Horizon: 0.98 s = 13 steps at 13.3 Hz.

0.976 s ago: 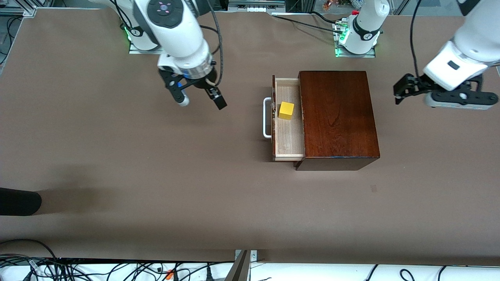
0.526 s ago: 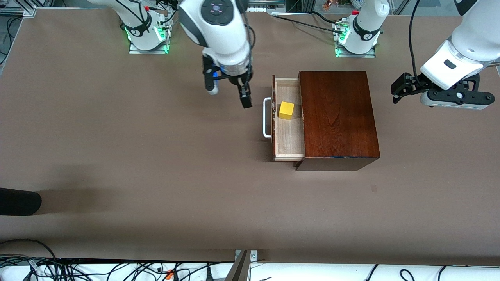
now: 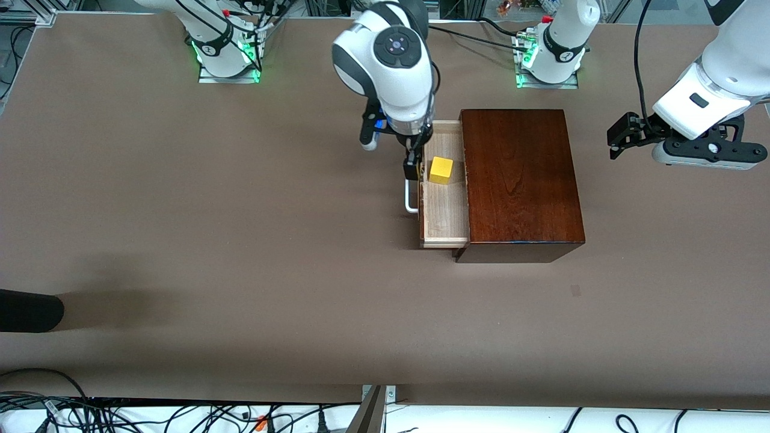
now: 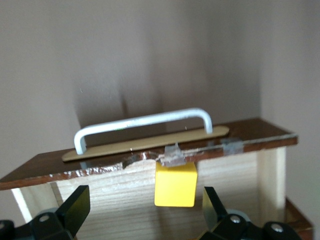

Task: Open drawer, take yellow block, close drawer
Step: 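Lower the right gripper and grasp the yellow block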

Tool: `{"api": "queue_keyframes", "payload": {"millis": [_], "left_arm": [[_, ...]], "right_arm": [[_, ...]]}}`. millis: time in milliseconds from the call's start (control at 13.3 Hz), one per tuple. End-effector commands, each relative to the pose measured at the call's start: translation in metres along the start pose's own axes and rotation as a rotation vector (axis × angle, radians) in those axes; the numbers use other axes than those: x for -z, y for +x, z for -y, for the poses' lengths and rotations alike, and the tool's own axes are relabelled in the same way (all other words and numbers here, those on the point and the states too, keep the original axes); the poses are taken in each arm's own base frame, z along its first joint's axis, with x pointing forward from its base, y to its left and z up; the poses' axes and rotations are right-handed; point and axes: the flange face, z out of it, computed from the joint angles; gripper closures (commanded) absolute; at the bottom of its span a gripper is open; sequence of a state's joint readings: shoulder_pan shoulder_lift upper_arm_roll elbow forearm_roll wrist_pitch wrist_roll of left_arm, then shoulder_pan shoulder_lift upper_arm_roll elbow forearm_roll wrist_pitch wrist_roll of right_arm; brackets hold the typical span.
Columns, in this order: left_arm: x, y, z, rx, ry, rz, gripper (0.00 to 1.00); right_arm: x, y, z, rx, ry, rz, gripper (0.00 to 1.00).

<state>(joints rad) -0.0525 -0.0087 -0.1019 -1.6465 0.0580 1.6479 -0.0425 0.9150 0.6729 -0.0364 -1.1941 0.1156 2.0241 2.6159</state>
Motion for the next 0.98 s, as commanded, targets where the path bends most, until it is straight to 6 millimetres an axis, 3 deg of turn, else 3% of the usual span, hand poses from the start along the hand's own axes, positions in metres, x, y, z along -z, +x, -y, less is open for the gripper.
{"api": "queue_keyframes", "payload": {"millis": [0,901], "left_arm": [[0.004,-0.008,0.004,-0.020,-0.017,0.004,0.00],[0.003,-0.009,0.003,-0.021,-0.017,0.013,0.00]], "right_arm": [[-0.019,-0.020,-0.009,-0.042,0.021,0.037,0.00],[-0.084,-0.029,-0.022,-0.008,0.065,0.041,0.00]]}}
